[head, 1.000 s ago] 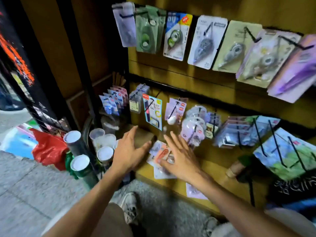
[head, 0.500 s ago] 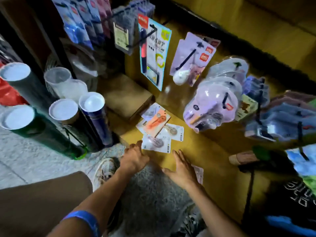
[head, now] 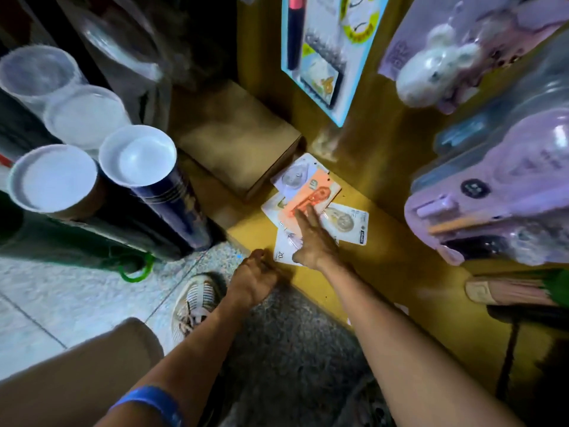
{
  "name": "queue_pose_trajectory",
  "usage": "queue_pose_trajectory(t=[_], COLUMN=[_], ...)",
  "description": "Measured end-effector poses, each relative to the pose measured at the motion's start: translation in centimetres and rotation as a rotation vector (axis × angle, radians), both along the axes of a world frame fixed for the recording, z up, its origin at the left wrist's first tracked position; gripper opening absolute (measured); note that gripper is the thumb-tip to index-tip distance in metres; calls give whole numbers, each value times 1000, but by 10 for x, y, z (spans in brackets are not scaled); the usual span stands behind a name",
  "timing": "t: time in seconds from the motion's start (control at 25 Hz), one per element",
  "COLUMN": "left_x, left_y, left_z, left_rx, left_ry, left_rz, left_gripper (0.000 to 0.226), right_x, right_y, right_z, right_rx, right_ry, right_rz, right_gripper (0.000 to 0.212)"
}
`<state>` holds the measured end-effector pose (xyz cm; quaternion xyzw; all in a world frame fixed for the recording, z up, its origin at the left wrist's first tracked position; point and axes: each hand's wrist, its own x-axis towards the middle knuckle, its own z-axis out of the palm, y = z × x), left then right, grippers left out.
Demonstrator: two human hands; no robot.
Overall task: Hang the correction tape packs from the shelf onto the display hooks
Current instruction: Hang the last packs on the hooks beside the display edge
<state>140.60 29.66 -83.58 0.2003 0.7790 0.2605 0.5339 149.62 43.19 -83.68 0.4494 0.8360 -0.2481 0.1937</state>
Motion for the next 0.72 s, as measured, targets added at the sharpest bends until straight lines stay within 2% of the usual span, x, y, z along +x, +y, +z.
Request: queue_pose_trajectory(t=[0.04,0.12,0.2,0.28,0.36,0.4,0.52,0.56,0.64,0.72], left_x=[2,6,9,13,15,17,18,18,16,10], left_y=[0,1,2,1,-3,-5,-5,-4,-3,-4], left_z=[-9,-17,-11,-9,-15,-19,-26,-25,-21,-25], left_rx=[8,-19,-26,-6,-9,-5,16,34,67,82], left_ry=[-26,-97,-204,-285,-313,-342,-355,-355,-316,-296], left_rz=[57,242,395,556,633,671,681,690,673,661], left_gripper=[56,54,41,47,61,58,20,9,16,16], right_x=[3,11,17,24,32,36,42,44,43,42], right_y=[-7,-33,-66,-88,-94,-94,-83,-73,-41,1], right_z=[-2,-6,-7,-9,-11,-12,-3,0,5,6], right_rx=[-23,-44,-109,-200,-240,-265,-344,-292,-52,164], right_ry=[22,103,227,347,437,477,501,495,466,357], right_rz=[-11,-50,-174,-325,-358,-347,-341,-342,-342,-303], right_gripper=[95,85,75,70,66,63,59,58,50,54])
